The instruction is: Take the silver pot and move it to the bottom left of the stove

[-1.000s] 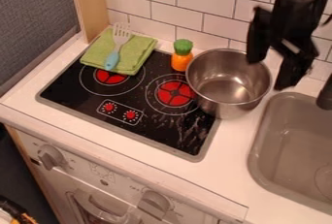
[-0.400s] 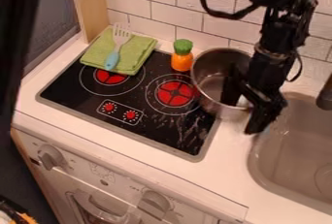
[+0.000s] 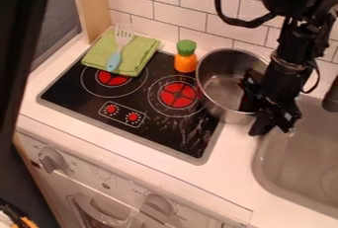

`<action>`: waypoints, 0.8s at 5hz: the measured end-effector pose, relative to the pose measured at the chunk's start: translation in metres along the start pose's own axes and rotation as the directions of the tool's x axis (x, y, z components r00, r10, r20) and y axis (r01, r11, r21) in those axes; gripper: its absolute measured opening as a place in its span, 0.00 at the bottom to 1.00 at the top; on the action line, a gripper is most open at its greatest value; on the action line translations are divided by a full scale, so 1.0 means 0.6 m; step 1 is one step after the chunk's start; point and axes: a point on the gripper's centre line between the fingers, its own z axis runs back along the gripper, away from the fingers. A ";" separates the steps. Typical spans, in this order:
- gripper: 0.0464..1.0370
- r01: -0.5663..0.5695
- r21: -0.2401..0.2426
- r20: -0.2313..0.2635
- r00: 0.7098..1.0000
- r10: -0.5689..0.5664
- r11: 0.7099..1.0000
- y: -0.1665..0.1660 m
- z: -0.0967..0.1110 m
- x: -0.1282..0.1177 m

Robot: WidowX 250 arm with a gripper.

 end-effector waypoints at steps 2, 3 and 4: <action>0.04 0.011 0.032 0.123 0.992 -0.015 0.999 -0.001 0.053 -0.011; 0.03 -0.019 0.068 0.221 0.975 0.003 0.998 0.007 0.107 -0.036; 0.03 -0.112 0.104 0.235 0.968 0.085 0.988 0.030 0.133 -0.106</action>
